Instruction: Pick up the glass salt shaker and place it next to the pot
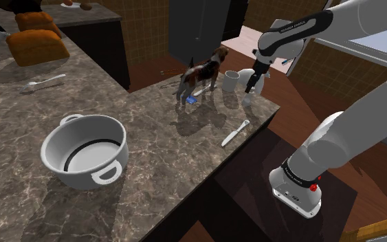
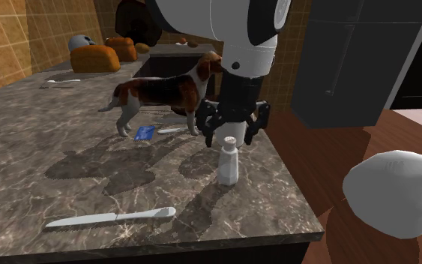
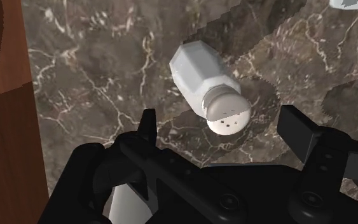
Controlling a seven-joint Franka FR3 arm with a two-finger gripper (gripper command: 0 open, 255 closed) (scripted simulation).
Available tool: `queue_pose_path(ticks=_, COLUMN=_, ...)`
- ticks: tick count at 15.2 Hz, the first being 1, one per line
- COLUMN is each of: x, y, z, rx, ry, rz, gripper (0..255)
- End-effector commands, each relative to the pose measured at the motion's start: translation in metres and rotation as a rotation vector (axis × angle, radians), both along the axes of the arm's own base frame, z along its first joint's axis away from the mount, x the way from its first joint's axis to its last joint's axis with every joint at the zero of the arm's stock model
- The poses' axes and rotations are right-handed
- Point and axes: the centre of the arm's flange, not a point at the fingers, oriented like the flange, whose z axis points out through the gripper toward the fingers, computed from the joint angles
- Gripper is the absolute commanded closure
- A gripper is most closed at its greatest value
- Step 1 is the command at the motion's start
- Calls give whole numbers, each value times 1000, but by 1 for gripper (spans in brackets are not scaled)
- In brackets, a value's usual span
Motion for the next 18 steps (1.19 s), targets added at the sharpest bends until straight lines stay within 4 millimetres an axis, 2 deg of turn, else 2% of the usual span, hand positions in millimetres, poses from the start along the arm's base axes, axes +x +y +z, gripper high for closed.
queue_pose_path(ticks=1, x=0, y=0, z=0, rx=0, ry=0, rz=0, gripper=0)
queue_pose_path(ticks=2, x=0, y=0, z=0, rx=0, ry=0, rz=0, gripper=255)
queue_pose_path(ticks=11, x=0, y=0, z=0, rx=0, ry=0, rz=0, gripper=255)
queue_pose_path(ticks=18, x=0, y=0, z=37, rx=0, ry=0, rz=0, gripper=255)
